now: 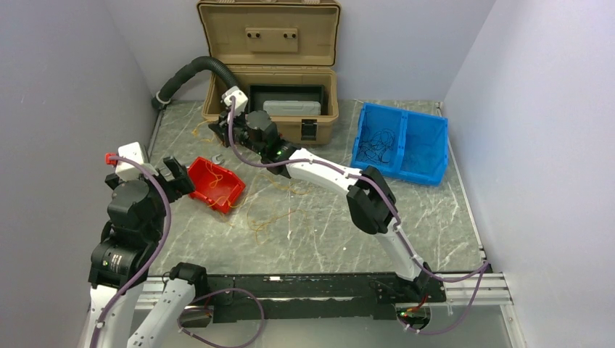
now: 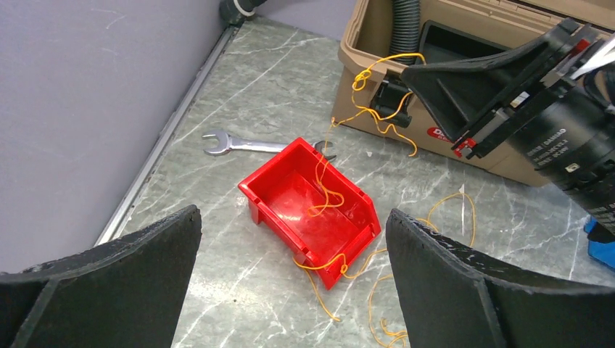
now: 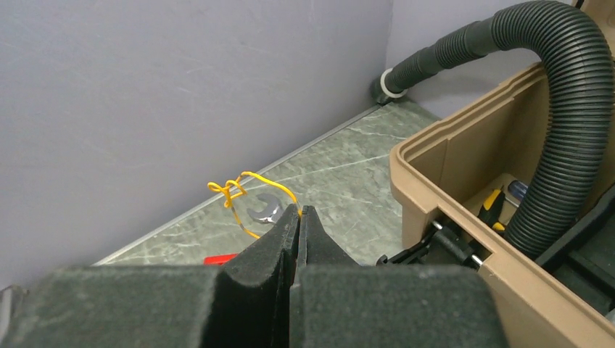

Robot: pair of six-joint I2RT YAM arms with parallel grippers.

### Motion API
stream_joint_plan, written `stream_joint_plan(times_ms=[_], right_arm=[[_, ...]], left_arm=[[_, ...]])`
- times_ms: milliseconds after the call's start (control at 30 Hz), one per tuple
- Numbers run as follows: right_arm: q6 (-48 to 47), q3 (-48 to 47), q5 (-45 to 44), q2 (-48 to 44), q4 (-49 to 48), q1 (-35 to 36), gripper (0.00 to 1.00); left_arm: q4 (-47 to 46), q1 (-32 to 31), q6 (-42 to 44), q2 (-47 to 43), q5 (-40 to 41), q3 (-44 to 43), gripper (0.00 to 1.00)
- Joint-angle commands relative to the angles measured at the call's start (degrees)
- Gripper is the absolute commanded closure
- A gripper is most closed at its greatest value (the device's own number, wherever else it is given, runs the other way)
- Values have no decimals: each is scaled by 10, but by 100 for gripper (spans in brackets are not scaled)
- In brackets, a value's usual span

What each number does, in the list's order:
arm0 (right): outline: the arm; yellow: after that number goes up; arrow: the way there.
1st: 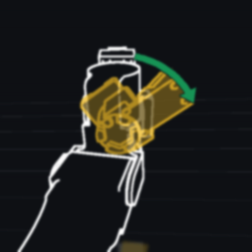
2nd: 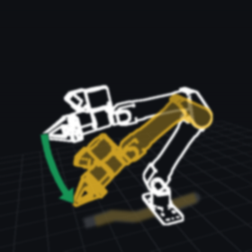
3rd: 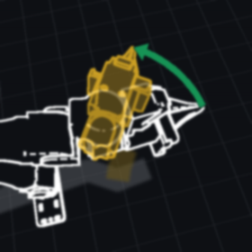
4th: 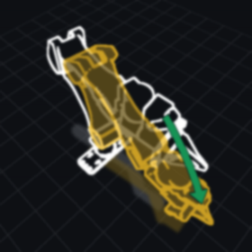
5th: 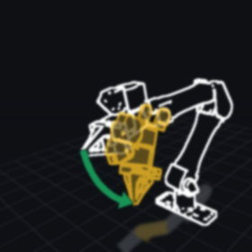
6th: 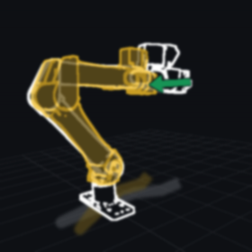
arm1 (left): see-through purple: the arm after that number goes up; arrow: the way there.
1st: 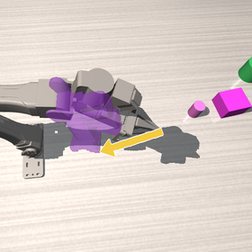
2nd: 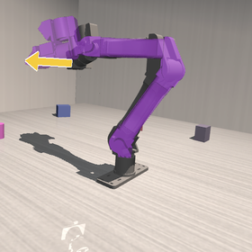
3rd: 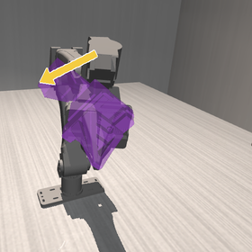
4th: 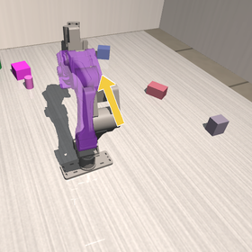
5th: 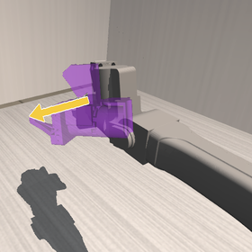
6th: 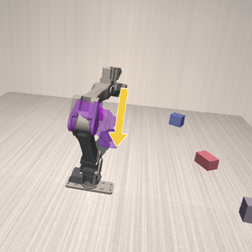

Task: Untangle the cables

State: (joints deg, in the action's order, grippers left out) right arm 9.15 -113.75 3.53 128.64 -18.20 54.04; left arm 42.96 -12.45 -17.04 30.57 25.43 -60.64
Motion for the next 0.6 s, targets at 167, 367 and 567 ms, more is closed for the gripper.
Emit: stream_joint_plan(times_ms=[167, 367, 567], right_arm=[[-13, 50, 47, 10, -130, 10, 100], [3, 87, 57, 13, -136, 31, 100], [21, 105, 48, 32, -131, 57, 100]], left_arm=[[13, 2, 17, -7, 15, -15, 1], [11, 2, 16, -10, 14, -9, 1], [9, 2, 13, -6, 11, -9, 1]])
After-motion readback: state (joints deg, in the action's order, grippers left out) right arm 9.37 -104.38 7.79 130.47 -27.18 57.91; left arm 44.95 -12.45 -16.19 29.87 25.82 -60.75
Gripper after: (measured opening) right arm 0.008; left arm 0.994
